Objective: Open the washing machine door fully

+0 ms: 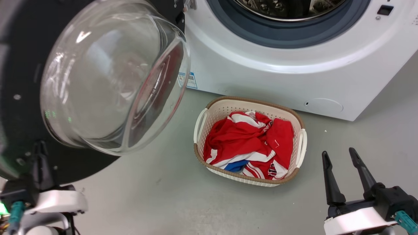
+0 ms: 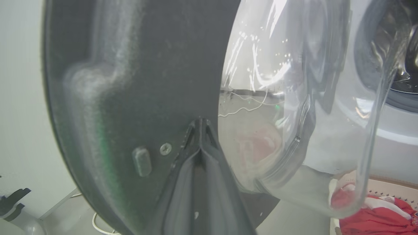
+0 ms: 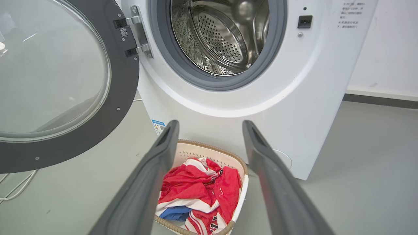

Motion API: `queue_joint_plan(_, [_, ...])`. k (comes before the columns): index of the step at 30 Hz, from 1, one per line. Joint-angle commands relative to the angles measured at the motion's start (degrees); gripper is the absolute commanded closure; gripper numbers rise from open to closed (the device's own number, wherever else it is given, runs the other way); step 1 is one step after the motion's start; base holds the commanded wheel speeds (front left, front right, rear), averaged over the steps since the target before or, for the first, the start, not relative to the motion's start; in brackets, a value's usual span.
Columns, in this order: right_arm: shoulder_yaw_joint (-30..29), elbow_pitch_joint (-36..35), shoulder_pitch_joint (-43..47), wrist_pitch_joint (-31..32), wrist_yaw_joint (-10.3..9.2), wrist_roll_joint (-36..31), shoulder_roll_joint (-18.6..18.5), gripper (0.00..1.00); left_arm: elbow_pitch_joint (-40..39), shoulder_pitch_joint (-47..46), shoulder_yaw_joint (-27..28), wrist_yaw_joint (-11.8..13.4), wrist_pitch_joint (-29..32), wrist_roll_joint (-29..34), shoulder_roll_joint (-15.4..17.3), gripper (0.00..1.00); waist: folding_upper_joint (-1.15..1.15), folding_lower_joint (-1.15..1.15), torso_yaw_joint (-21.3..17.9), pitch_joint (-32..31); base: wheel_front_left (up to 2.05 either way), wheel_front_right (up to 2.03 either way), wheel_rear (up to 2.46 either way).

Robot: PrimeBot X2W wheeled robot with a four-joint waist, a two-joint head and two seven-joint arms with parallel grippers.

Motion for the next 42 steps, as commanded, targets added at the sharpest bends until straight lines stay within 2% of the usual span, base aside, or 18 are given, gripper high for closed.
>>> queue_joint_plan(1, [-0.3, -0.3, -0.8, -0.1, -0.01, -0.5, 0.1, 0.0, 0.4, -1.3, 1.7, 0.1, 0.1, -0.4, 0.0, 1.0, 0.0, -0.01, 0.0, 0.6, 0.0, 0.0, 0.0])
queue_joint_plan(9, [-0.7, -0.7, -1.7, -0.1, -0.01, -1.4, 0.1, 0.0, 3.8, -4.9, 8.7, -1.4, 0.2, -1.0, 0.7, 1.0, 0.0, -0.01, 0.1, 2.7, 0.0, 0.0, 0.0])
queue_joint_plan(14, [-0.6, -1.0, -2.5, -0.1, -0.01, -1.8, 0.1, 0.0, 6.2, -7.9, 12.2, -3.2, 0.1, -1.0, 1.2, 1.0, 0.0, -0.01, -0.1, 4.1, 0.0, 0.0, 0.0])
queue_joint_plan(22, [-0.2, -0.9, -4.5, -0.1, -0.02, -2.8, 0.1, 0.0, 11.4, -13.9, 15.6, -6.4, 0.1, -0.9, 2.8, 1.0, 0.0, -0.01, -1.2, 6.4, 0.0, 0.0, 0.0])
queue_joint_plan(34, [-0.7, -1.6, -5.3, -0.1, -0.01, -2.5, 0.1, 0.0, 20.8, -19.6, 22.2, -8.8, 0.2, -1.2, 7.1, 1.0, 0.0, -0.01, -4.1, 8.1, 0.0, 0.0, 0.0])
queue_joint_plan(42, [-1.1, -1.8, -5.6, -0.1, -0.02, -2.4, 0.1, 0.0, 24.1, -21.0, 24.9, -11.1, 0.2, 0.1, 8.3, 1.0, 0.0, -0.01, -4.8, 8.3, 0.0, 0.0, 0.0])
